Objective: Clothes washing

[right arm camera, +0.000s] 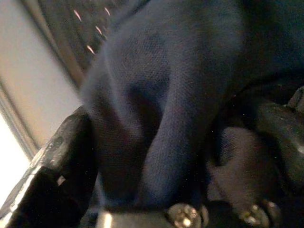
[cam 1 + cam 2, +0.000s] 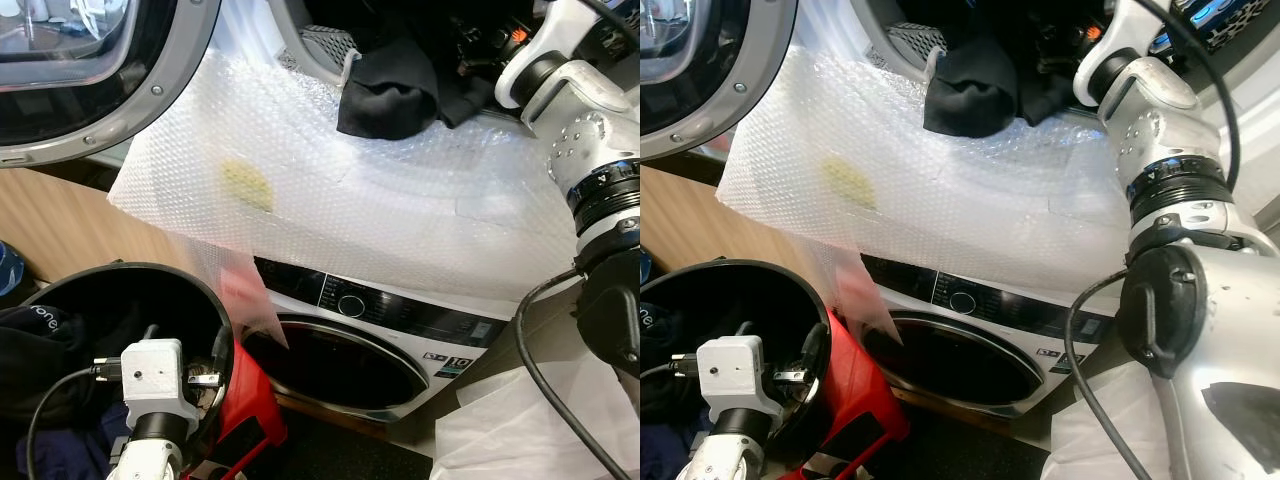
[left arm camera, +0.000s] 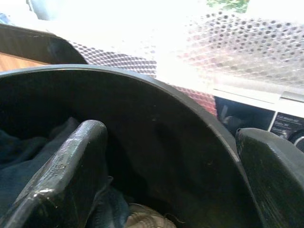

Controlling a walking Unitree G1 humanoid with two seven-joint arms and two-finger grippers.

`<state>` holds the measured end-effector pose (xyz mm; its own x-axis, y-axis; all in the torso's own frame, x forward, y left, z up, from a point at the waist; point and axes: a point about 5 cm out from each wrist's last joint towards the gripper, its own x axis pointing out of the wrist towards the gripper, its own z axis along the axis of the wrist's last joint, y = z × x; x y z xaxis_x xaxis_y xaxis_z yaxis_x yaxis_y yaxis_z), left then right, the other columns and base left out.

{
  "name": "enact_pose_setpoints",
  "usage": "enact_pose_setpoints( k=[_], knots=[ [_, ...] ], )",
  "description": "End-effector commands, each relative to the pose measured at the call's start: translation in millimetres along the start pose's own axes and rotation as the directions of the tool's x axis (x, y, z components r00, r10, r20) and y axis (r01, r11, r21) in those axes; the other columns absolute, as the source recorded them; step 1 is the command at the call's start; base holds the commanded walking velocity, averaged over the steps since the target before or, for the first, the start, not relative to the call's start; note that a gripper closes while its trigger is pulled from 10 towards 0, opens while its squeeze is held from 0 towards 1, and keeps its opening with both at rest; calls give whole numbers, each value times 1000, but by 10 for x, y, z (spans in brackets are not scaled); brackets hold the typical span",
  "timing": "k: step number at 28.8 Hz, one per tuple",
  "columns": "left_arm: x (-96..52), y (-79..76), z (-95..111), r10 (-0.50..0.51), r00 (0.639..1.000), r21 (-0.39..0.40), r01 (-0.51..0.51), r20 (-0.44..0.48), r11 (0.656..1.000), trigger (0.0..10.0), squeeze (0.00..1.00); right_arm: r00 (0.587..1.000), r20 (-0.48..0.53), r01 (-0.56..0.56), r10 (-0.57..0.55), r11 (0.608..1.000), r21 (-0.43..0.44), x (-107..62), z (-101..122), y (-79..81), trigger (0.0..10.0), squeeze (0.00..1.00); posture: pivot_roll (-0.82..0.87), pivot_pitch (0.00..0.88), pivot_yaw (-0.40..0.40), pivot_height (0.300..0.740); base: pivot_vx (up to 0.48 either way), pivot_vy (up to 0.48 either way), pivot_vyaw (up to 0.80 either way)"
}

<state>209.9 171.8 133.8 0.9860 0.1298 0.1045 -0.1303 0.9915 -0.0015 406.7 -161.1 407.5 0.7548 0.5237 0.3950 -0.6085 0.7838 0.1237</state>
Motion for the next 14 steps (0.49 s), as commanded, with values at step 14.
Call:
enact_pose_setpoints(
  k=[14],
  knots=[
    [-5,-33,-48,-12,1000,-7,12,-20,1000,10000,0,912,410,-115,4,962,248,-258,577,-177,10000,0,73,196,-109,740,0,0,0]
  ],
)
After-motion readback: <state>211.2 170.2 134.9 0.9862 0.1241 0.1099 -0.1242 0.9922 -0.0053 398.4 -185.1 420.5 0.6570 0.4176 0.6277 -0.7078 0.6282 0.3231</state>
